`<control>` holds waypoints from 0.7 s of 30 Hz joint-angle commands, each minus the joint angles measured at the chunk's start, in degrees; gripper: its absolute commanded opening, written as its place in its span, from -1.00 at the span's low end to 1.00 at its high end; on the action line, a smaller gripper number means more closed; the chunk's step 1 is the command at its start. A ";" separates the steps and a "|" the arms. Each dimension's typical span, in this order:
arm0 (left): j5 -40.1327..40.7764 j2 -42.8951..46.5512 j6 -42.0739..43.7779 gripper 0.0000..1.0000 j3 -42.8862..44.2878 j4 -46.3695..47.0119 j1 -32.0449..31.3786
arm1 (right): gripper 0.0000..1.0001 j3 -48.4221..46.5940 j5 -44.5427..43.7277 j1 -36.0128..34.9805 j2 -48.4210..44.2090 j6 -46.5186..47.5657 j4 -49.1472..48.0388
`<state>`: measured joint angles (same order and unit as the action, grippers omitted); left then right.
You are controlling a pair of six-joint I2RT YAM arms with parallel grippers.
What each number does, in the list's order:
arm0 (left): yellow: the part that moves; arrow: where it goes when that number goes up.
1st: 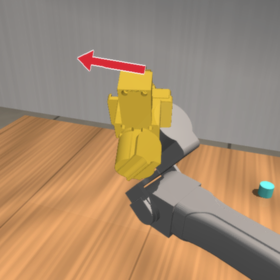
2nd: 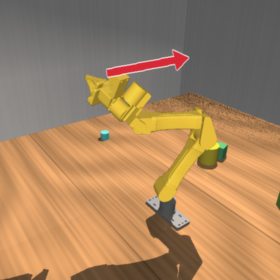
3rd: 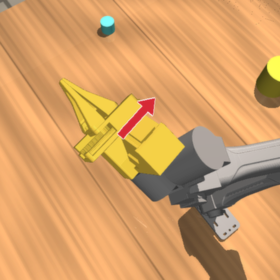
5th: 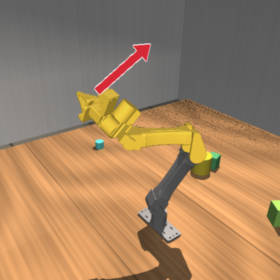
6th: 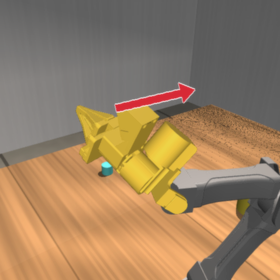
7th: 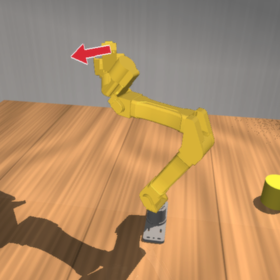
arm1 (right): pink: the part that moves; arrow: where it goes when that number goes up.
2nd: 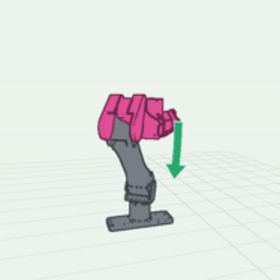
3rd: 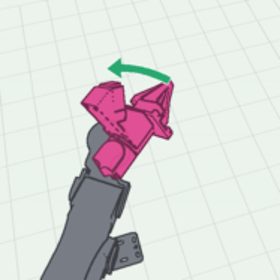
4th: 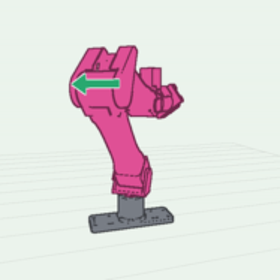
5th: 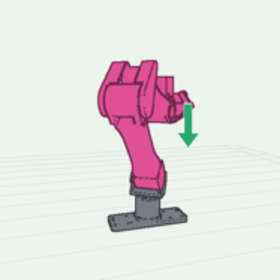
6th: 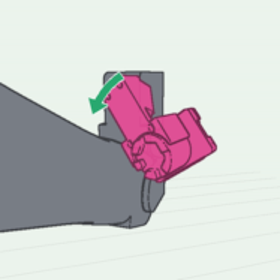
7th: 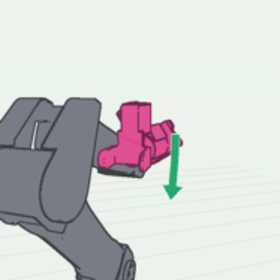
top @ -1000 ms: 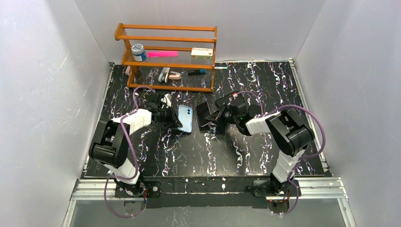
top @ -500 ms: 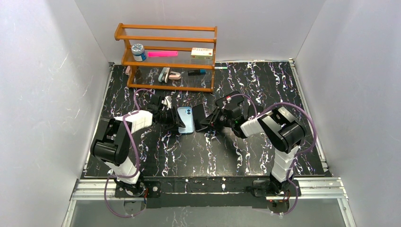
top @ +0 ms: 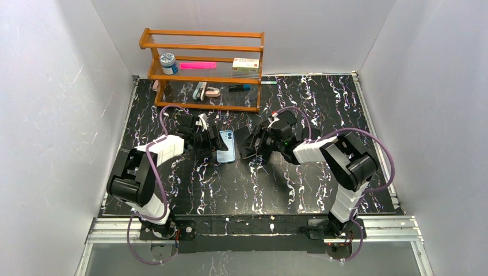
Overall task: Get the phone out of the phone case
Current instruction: Place the phone at the center of the board.
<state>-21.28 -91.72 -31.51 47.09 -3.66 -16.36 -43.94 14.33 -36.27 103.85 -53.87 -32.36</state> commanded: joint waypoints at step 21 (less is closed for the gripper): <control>6.28 8.25 1.69 0.96 -3.77 -1.88 0.17 | 0.97 -9.96 -11.86 -6.49 -0.17 10.25 36.86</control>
<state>-19.27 -89.12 -32.32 44.62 -0.73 -16.34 -54.06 4.21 -41.87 102.78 -45.45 -12.16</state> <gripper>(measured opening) 0.978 0.980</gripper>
